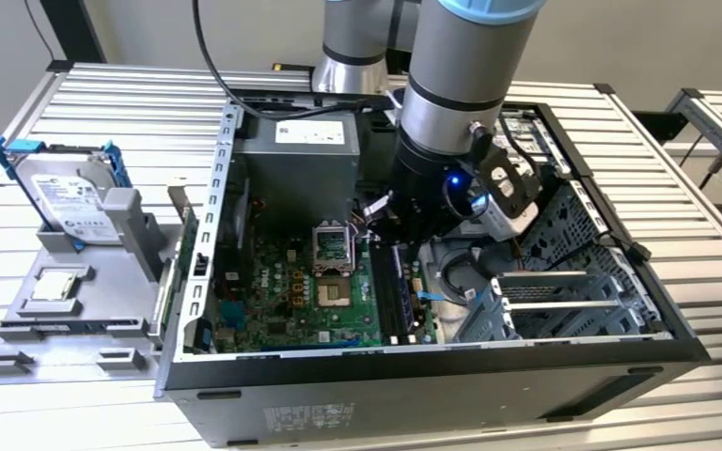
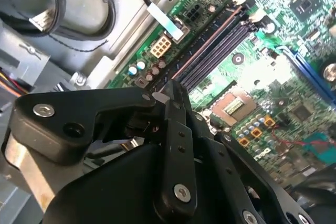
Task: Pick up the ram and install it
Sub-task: 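Press down the ram until it locks into place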
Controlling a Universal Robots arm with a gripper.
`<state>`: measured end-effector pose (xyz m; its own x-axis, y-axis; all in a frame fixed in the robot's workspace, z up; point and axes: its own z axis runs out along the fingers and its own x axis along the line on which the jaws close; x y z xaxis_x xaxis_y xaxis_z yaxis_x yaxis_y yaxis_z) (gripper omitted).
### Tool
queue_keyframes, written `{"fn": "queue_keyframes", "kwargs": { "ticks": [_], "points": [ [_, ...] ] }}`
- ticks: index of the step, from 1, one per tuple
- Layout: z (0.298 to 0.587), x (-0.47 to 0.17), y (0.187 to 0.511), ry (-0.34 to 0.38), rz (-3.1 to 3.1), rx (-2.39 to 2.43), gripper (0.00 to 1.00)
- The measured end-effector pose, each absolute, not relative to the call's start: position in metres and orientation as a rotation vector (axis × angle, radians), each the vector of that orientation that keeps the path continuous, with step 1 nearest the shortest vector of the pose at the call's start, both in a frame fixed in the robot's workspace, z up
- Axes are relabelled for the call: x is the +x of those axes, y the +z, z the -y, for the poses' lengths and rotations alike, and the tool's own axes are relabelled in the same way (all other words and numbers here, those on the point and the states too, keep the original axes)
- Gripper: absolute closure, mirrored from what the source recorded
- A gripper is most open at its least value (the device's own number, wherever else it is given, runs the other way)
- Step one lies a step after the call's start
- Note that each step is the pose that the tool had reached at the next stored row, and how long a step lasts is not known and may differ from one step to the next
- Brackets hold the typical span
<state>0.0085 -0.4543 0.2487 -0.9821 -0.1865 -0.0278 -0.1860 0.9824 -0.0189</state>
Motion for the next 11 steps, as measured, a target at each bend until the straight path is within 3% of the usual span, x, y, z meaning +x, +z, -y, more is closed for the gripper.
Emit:
{"fn": "queue_keyframes", "kwargs": {
  "ticks": [11],
  "points": [
    [0.4543, 0.0085, 0.2487, -0.021, -3.053, -0.596, 1.00]
  ]
}}
